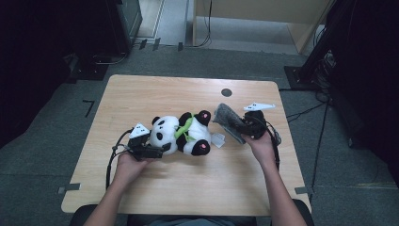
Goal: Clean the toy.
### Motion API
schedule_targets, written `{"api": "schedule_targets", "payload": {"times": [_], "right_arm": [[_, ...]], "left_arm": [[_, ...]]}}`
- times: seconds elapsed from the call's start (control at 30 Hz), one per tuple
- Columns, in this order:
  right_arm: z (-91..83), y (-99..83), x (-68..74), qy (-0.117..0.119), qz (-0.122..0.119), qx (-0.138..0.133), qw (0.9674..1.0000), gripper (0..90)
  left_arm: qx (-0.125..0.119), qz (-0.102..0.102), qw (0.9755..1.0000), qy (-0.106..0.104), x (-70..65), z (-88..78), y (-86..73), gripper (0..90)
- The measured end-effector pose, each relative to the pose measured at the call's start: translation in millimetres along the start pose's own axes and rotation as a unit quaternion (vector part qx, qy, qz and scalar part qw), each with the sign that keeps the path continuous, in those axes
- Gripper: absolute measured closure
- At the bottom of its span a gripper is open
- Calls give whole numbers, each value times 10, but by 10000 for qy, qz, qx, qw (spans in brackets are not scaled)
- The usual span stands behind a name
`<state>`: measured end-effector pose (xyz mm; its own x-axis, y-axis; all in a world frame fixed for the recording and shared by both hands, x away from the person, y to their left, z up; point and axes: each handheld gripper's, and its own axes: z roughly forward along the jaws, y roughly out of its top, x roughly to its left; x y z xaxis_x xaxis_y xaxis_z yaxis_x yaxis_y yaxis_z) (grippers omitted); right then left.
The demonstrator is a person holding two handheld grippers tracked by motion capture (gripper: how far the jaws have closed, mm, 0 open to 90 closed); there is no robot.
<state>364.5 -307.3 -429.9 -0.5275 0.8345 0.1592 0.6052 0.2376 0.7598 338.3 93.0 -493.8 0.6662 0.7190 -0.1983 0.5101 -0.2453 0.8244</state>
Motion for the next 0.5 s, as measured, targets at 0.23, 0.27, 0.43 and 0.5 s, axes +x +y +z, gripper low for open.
{"api": "schedule_targets", "payload": {"times": [0.23,0.27,0.43,0.5], "right_arm": [[-89,153,131,81,-118,-94,9999,724],[-98,171,149,84,-127,-98,9998,724],[-148,283,239,195,-179,-148,9995,724],[-170,325,280,201,-237,-143,9994,724]], "left_arm": [[31,42,10000,37,-18,-4,1,25],[31,49,10000,40,-19,-5,0,26],[66,34,10000,57,-32,-11,4,26],[86,33,9999,75,-41,-11,8,26]]}}
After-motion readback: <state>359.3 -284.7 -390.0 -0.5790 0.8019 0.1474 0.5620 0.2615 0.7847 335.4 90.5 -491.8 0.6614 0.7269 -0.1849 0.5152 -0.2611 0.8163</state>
